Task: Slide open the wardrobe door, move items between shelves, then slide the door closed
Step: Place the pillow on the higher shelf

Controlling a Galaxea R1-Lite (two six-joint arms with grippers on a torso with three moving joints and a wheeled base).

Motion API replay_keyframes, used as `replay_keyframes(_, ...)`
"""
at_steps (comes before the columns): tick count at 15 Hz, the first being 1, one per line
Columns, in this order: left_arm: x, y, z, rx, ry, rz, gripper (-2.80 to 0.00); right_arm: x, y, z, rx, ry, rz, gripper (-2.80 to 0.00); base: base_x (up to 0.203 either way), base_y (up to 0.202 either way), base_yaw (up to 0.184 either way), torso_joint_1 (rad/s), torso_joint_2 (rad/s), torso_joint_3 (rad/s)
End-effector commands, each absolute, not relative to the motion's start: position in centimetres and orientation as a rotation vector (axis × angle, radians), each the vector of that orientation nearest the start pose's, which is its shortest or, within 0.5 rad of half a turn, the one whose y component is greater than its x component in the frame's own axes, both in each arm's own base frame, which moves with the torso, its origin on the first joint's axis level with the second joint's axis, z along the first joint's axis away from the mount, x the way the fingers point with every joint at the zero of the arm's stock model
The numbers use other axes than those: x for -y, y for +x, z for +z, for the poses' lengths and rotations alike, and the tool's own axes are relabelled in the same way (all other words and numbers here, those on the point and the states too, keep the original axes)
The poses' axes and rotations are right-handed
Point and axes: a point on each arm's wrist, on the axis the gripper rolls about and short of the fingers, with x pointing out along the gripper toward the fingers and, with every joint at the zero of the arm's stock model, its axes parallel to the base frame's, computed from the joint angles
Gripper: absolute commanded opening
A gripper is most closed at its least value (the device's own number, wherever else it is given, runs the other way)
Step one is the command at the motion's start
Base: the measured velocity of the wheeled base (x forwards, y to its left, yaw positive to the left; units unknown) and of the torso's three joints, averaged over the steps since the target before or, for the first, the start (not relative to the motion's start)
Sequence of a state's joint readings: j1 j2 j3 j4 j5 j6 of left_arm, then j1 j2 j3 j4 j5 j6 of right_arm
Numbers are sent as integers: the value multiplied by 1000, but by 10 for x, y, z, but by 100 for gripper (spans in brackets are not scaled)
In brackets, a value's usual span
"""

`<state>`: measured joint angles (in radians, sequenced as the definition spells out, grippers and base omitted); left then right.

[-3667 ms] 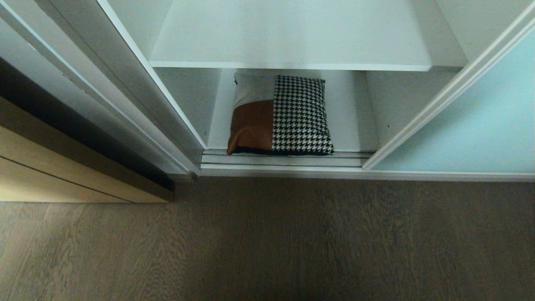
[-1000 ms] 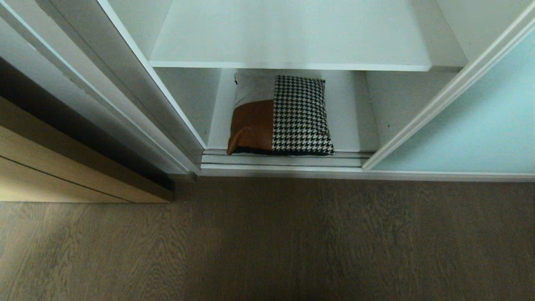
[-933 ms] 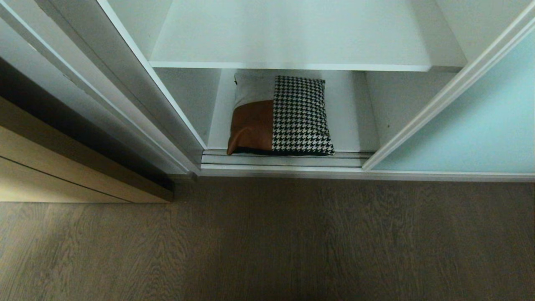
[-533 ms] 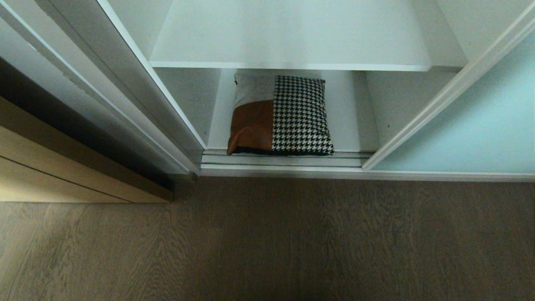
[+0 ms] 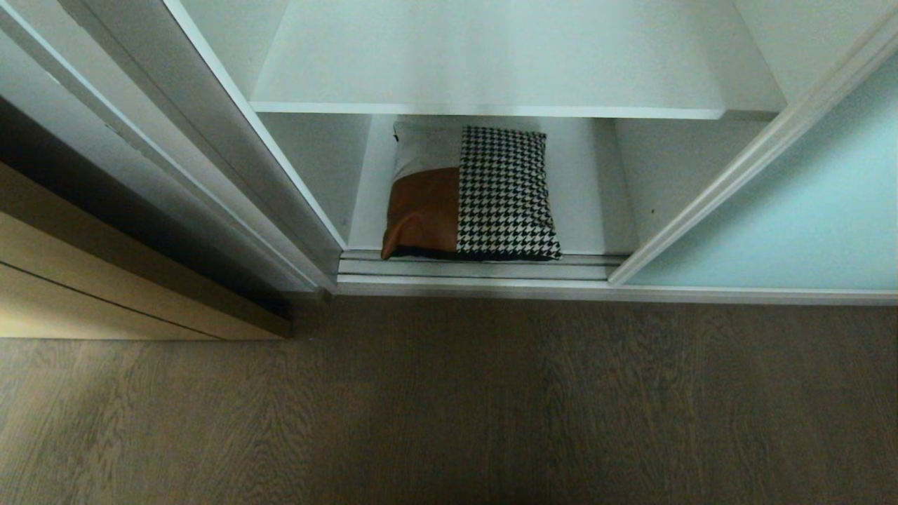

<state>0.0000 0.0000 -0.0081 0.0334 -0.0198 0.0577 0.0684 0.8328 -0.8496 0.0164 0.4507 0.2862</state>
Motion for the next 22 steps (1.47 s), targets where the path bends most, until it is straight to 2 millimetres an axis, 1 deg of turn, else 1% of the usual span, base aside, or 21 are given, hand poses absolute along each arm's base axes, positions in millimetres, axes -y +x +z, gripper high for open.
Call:
replay_keyframes(1, 0, -23, 74, -27, 58, -21, -280, -23, 92, 310, -116, 308, 589, -280, 0, 0, 0, 0, 0, 0)
replay_keyframes(3, 0, -23, 74, -27, 58, -21, -280, -26, 104, 315, -118, 310, 595, -280, 0, 0, 0, 0, 0, 0)
replay_keyframes(8, 0, -23, 74, -27, 58, -21, -280, -32, 159, 316, -89, 303, 527, -280, 0, 0, 0, 0, 0, 0)
replay_keyframes(10, 0, -23, 74, -26, 58, -21, -280, -34, 182, 323, -51, 304, 471, -280, 0, 0, 0, 0, 0, 0)
replay_keyframes(12, 0, -23, 74, -27, 58, -21, -280, -34, 195, 330, -22, 302, 418, -280, 0, 0, 0, 0, 0, 0)
replay_keyframes(14, 0, -23, 74, -27, 58, -21, -280, -36, 206, 335, -13, 300, 412, -280, 0, 0, 0, 0, 0, 0)
replay_keyframes(16, 0, -23, 74, -27, 58, -21, -280, -36, 217, 334, -7, 273, 378, -280, 0, 0, 0, 0, 0, 0)
replay_keyframes(18, 0, -23, 74, -27, 58, -21, -280, -32, 228, 333, 14, 253, 330, -280, 0, 0, 0, 0, 0, 0)
replay_keyframes(22, 0, -23, 74, -27, 58, -21, -280, -21, 256, 343, 96, 230, 231, -280, 0, 0, 0, 0, 0, 0)
